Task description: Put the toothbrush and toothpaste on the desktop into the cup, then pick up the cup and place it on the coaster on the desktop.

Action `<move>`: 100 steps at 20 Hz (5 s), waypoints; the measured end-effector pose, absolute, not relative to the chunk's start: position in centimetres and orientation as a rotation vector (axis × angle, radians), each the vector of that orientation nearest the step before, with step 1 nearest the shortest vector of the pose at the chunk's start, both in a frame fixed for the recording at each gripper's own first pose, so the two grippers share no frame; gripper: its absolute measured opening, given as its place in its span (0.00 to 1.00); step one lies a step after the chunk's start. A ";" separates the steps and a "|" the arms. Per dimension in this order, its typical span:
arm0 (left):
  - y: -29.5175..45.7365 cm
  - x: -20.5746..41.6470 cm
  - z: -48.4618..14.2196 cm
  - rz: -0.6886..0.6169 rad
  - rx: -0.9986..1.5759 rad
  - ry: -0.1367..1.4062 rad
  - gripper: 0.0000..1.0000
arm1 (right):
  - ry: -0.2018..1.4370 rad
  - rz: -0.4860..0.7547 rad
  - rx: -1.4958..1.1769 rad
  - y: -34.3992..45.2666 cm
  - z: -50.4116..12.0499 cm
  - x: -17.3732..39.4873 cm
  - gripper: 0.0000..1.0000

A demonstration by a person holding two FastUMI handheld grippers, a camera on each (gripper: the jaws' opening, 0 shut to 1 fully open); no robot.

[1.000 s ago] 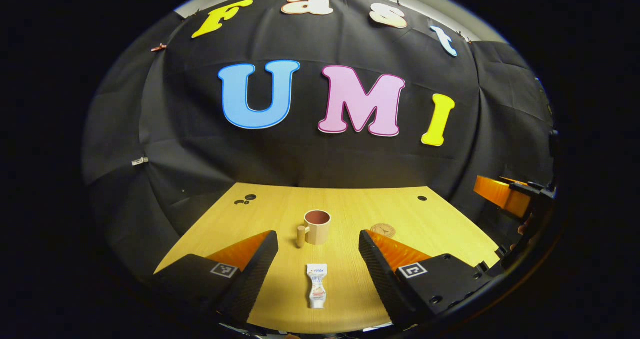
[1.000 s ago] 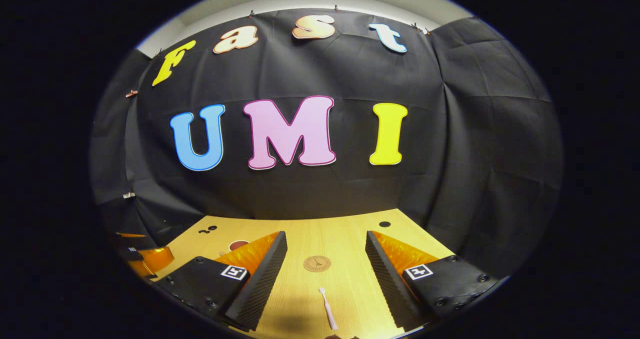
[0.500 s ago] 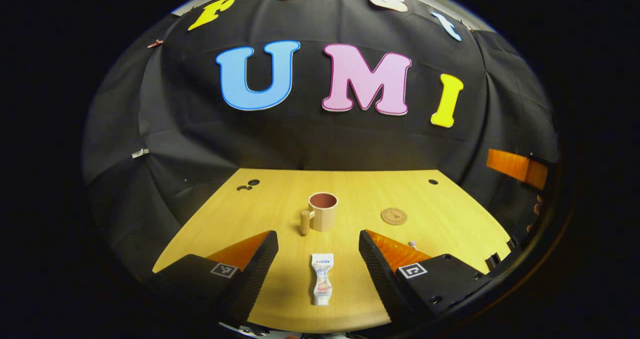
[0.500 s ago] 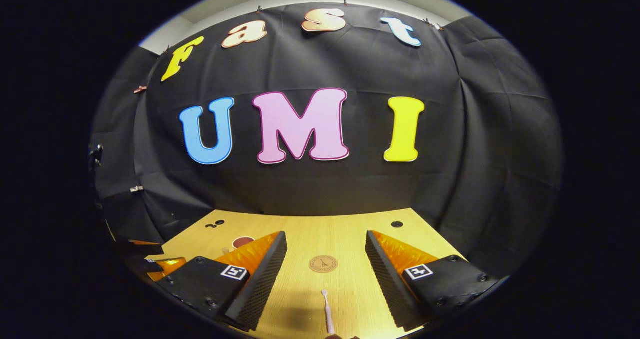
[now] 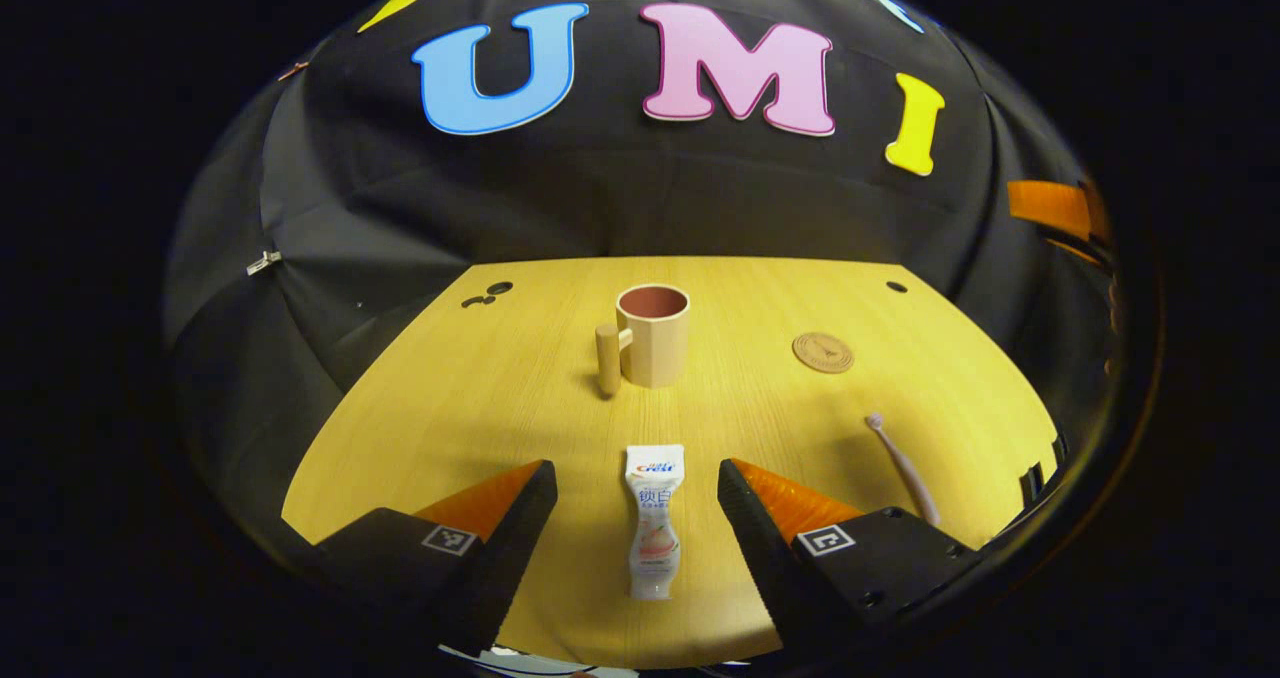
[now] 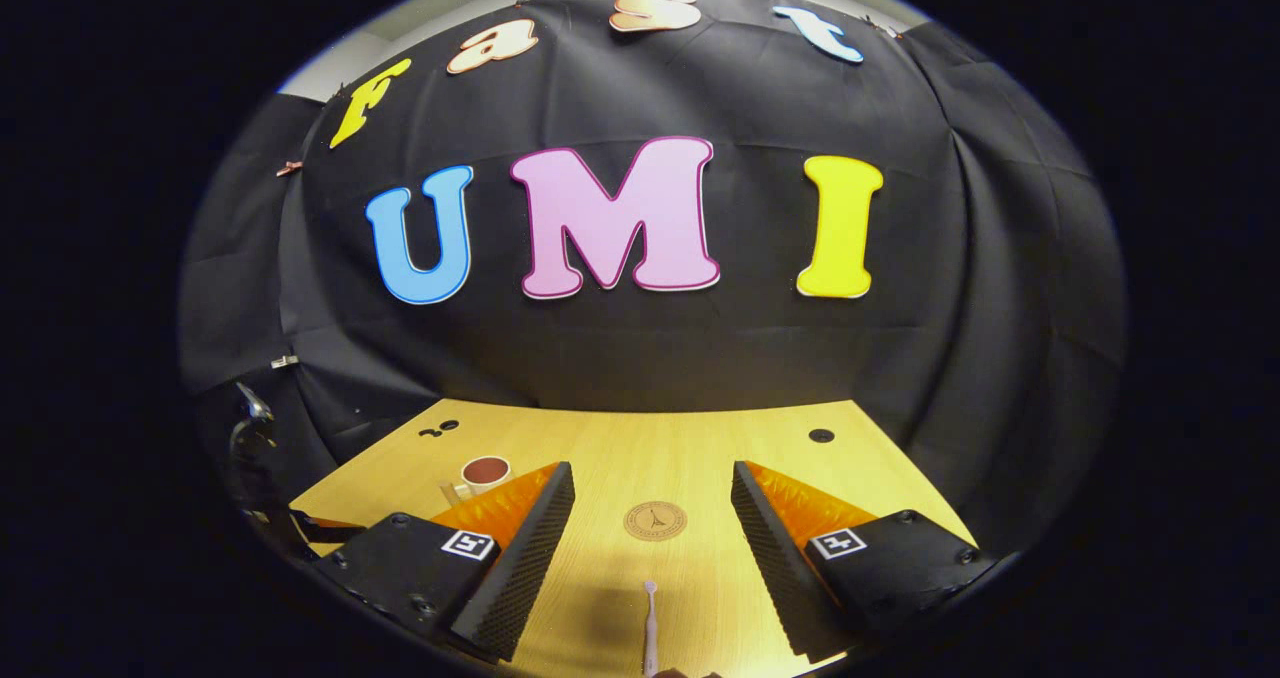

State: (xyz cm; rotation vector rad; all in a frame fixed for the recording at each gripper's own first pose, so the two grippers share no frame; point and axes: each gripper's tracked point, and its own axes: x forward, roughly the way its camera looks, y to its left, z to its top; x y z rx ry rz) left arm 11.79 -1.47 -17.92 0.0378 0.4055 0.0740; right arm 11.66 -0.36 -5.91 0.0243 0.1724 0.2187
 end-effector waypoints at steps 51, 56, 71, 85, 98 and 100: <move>-3.3 12.1 -19.5 -0.019 -0.109 0.461 0.19 | 0.886 0.224 -0.144 -1.7 -33.0 9.9 0.98; -2.9 11.0 -19.0 -0.025 -0.124 0.441 0.19 | 0.924 0.192 -0.131 -2.4 -34.0 8.9 0.99; -3.9 8.9 -18.8 -0.102 -0.163 0.451 0.19 | 0.959 0.273 -0.021 -1.0 -34.0 7.3 0.06; -3.1 14.8 -9.7 -0.117 -0.227 0.253 0.19 | 0.807 0.326 -0.005 -0.8 -26.5 11.0 0.05; -0.6 30.7 3.2 -0.073 -0.290 -0.096 0.19 | 0.740 0.408 0.033 0.5 -21.7 14.9 0.05; -0.4 32.9 3.2 -0.068 -0.328 -0.131 0.18 | 0.746 0.414 0.025 0.4 -21.8 15.1 0.05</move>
